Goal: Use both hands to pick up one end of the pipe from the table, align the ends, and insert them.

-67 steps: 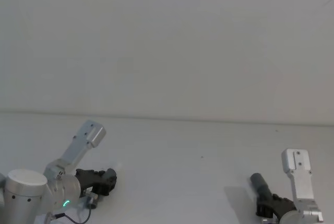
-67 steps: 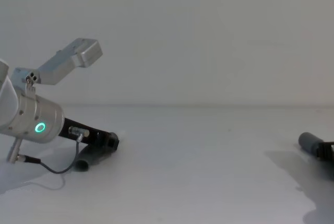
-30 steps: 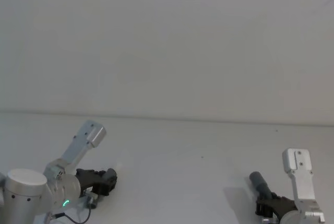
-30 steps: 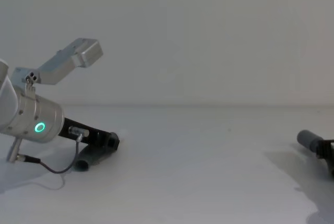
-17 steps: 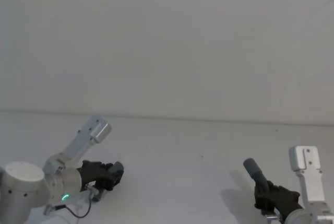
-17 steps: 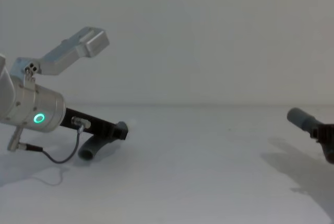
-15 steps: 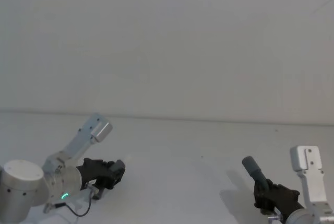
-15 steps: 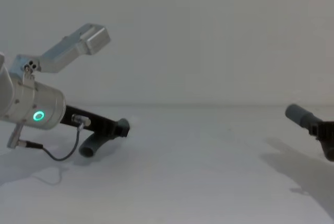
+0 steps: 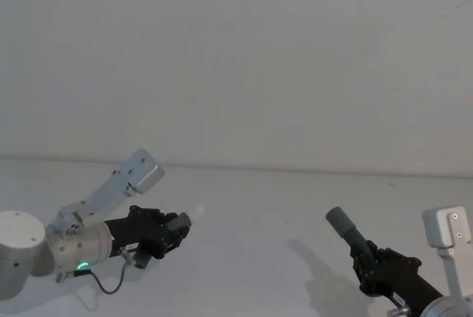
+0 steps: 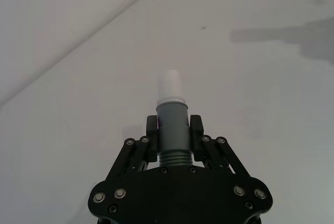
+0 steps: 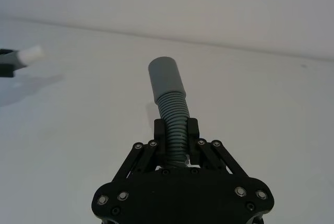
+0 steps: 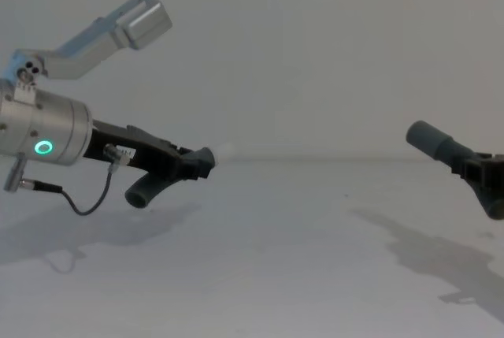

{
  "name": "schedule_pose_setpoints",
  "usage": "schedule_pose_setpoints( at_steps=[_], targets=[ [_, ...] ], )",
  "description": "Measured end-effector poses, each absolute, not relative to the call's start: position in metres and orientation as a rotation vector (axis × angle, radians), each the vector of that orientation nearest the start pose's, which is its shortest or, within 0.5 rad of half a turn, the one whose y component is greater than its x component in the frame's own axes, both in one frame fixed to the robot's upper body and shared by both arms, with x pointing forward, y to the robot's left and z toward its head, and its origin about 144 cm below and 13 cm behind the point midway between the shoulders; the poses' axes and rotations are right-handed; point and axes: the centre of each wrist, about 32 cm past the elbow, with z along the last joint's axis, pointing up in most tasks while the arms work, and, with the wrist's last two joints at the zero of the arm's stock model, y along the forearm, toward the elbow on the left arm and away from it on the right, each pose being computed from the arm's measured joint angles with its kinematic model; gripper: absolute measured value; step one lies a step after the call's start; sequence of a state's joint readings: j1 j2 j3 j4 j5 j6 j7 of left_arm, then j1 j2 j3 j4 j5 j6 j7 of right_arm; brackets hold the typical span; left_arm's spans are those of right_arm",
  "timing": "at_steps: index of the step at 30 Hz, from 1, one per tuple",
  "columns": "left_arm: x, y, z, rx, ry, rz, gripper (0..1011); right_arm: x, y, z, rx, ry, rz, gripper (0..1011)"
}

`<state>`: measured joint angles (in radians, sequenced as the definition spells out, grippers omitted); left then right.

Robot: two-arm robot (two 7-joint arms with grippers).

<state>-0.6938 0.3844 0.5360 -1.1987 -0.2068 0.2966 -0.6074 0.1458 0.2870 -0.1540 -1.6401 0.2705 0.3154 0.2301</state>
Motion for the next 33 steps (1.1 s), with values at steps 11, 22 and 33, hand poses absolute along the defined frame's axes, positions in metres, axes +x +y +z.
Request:
schedule_pose_setpoints(
  at_steps=[11,22,33],
  targets=[
    [0.617,0.253,1.279,0.413,-0.165,0.548,327,0.489,-0.276,1.206,-0.123,0.013,-1.023,215],
    [0.621,0.264,1.290,0.399,-0.194,0.398,327,0.488,-0.295,1.201,-0.135,-0.072,-0.835,215],
    [0.624,0.271,1.302,0.393,-0.205,0.273,327,0.489,-0.313,1.197,-0.154,-0.167,-0.669,215]
  ],
)
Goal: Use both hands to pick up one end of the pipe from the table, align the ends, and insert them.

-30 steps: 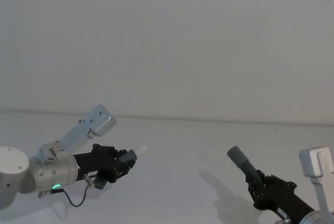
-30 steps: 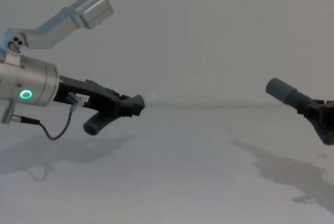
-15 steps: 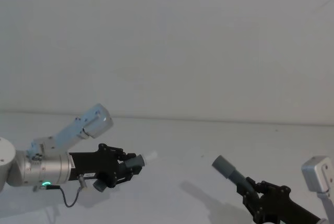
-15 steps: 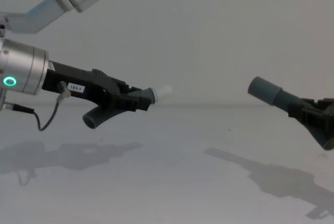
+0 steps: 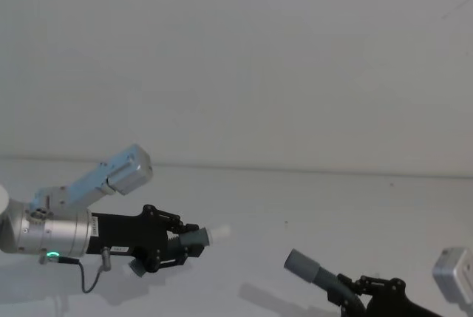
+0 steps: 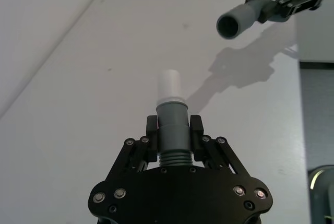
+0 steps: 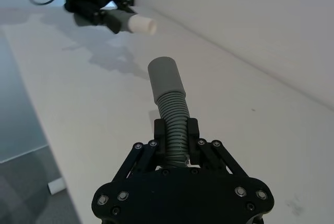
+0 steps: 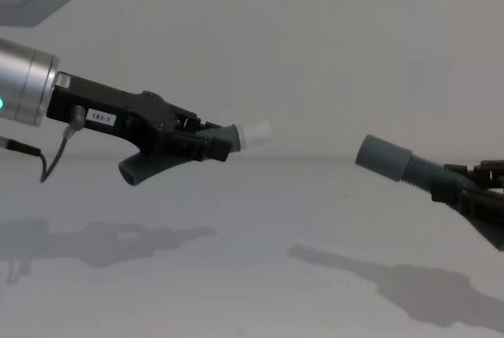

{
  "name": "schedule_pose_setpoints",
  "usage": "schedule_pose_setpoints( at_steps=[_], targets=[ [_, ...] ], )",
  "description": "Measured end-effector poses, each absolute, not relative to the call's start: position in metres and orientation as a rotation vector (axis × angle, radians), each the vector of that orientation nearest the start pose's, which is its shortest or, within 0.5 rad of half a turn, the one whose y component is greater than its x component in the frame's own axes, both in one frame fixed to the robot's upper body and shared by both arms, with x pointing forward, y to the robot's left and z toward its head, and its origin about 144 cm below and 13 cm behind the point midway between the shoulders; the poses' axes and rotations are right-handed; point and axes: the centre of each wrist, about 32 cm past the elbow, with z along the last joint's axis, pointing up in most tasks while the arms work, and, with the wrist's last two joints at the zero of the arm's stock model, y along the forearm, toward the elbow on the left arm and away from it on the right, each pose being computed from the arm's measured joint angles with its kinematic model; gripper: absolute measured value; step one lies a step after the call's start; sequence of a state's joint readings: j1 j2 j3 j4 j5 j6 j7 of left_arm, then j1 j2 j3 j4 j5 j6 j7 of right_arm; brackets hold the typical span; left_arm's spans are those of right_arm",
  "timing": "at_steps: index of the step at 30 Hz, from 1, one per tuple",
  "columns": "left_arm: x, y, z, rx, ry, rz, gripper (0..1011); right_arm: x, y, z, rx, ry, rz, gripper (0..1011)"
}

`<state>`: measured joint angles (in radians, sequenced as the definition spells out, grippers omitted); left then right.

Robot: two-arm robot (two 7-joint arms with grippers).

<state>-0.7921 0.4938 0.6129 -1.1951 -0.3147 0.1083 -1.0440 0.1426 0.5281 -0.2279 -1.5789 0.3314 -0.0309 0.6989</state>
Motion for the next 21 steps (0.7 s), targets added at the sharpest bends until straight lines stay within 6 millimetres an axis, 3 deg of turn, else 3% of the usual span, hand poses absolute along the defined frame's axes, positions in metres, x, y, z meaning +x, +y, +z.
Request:
schedule_pose_setpoints(
  at_steps=[21],
  targets=[
    [0.636,0.270,1.314,0.369,-0.180,0.059,327,0.487,-0.328,1.192,-0.169,-0.257,-0.526,215]
  ],
)
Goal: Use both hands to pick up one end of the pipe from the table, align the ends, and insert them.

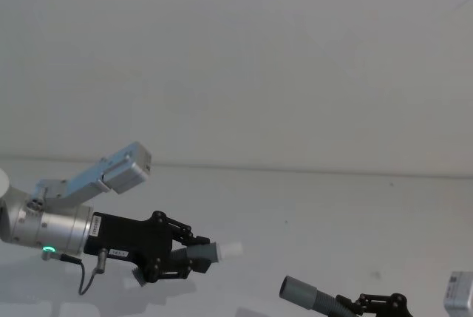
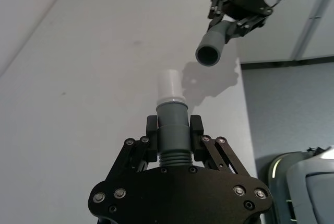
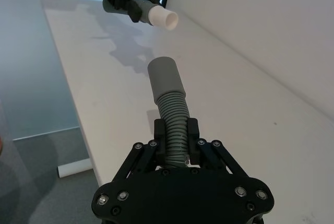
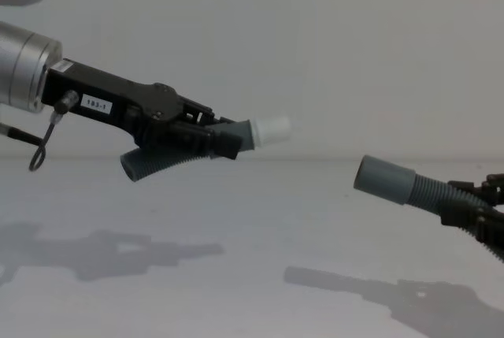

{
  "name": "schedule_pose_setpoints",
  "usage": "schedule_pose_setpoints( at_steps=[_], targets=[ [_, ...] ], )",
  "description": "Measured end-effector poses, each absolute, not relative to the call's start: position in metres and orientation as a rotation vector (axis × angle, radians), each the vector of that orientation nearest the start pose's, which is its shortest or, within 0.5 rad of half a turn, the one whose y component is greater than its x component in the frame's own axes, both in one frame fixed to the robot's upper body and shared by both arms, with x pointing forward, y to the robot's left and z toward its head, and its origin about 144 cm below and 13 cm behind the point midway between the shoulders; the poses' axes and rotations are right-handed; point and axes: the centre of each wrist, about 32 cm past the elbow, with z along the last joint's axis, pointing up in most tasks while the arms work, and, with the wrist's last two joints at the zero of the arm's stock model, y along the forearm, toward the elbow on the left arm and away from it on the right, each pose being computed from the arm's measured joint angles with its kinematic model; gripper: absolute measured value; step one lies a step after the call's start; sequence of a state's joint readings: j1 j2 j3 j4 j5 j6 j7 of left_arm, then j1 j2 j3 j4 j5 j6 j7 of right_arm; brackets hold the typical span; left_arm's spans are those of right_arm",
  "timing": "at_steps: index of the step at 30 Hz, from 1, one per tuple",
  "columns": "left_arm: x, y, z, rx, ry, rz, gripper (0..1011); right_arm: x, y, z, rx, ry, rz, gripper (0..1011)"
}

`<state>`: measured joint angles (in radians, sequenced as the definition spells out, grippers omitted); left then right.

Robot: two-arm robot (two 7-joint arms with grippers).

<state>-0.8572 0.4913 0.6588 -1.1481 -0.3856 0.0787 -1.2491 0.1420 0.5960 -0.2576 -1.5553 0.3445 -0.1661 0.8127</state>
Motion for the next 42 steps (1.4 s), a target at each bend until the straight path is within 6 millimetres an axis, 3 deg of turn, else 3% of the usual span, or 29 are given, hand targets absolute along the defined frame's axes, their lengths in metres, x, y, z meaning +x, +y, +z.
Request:
schedule_pose_setpoints(
  at_steps=[23,42],
  targets=[
    [0.656,0.251,1.319,0.371,-0.137,-0.119,327,0.483,-0.333,1.208,-0.141,-0.299,-0.484,215],
    [0.665,0.238,1.325,0.383,-0.144,-0.171,327,0.479,-0.332,1.213,-0.149,-0.320,-0.465,215]
  ],
)
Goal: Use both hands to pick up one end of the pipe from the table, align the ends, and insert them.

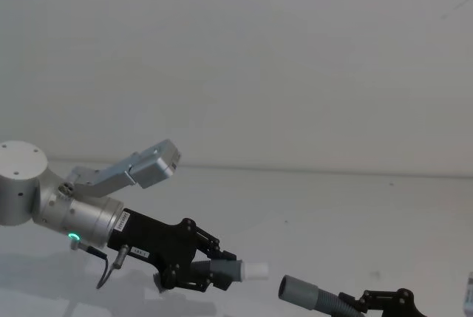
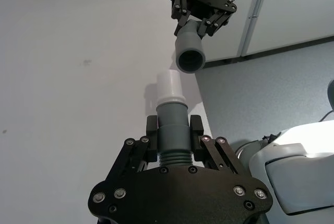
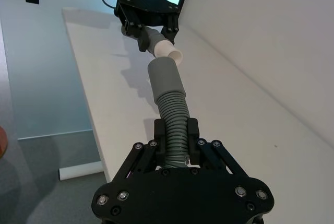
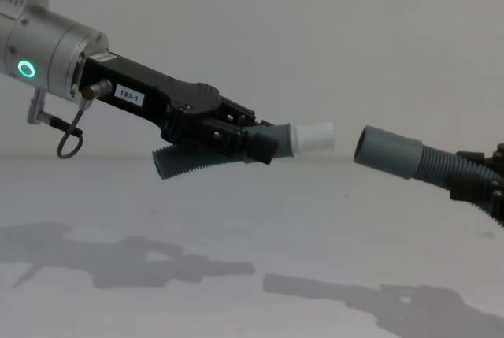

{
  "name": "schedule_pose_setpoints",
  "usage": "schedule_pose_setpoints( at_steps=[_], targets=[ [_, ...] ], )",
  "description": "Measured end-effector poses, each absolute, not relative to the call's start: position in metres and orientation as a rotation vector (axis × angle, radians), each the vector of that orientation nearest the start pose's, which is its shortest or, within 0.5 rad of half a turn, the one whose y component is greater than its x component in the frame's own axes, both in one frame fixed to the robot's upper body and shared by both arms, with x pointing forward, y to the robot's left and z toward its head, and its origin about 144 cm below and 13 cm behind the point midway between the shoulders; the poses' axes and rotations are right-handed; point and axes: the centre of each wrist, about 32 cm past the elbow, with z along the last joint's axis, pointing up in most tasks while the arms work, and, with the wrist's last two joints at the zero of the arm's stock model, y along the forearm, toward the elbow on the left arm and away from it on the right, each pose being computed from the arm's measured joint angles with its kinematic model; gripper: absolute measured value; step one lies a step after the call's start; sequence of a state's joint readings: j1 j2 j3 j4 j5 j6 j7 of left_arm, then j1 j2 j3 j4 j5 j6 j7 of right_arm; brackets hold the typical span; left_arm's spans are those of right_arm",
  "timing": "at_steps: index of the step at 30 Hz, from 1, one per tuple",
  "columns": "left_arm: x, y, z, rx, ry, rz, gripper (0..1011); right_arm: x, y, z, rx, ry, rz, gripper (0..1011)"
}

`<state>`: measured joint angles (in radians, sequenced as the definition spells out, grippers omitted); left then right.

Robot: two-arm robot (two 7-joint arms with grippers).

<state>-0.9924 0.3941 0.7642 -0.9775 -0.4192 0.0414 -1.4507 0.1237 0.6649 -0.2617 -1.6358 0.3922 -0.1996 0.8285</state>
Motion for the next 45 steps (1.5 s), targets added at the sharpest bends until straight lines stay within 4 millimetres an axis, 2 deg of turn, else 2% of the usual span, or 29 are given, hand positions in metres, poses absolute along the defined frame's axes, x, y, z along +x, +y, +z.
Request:
schedule_pose_setpoints(
  at_steps=[26,45],
  targets=[
    [0.6685,0.2325,1.3278,0.398,-0.139,-0.212,327,0.4825,-0.3233,1.2154,-0.175,-0.327,-0.513,215],
    [0.6728,0.2334,1.3289,0.429,-0.144,-0.187,327,0.4818,-0.3253,1.2180,-0.180,-0.327,-0.506,215]
  ],
)
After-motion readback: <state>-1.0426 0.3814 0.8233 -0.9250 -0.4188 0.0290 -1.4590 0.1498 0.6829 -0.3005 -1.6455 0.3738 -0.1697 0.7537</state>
